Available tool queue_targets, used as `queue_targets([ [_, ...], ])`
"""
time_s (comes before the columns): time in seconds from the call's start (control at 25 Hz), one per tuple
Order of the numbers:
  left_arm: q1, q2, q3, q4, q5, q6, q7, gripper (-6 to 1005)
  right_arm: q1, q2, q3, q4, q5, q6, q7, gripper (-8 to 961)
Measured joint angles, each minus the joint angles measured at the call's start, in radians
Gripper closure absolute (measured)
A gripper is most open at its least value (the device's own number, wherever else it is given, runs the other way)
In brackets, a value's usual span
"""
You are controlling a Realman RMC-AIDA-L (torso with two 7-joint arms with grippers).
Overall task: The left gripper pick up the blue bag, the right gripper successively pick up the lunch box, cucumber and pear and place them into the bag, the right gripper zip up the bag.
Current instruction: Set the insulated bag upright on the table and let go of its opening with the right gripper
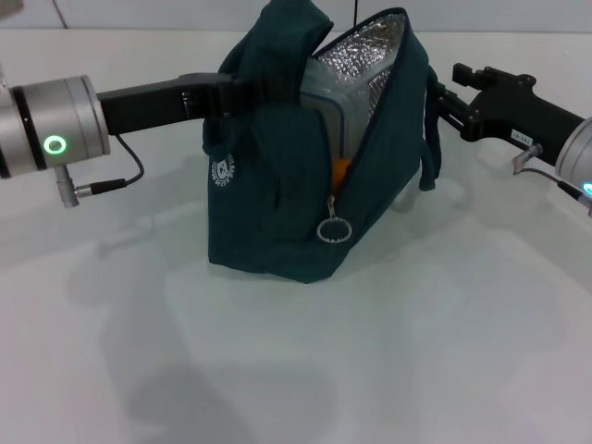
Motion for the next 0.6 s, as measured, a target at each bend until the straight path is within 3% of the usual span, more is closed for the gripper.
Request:
queue_targets([
  [0.32,0.0,0.0,-0.002,0.0,0.0,-0.002,0.002,922,0.007,0.0,0.0,0.0,0.0,0.0,-0.02,679],
  [0.52,0.0,0.0,-0.003,0.0,0.0,-0.002,0.002,922,0.01,0.001,0.0,-0.001,0.0,-0.001,-0.029,889],
  [0.6,0.0,0.0,-0.004,0.0,0.0,-0.002,0.002,922,0.011,0.001,-0.001,-0.001,0.0,-0.004,-0.029,907],
])
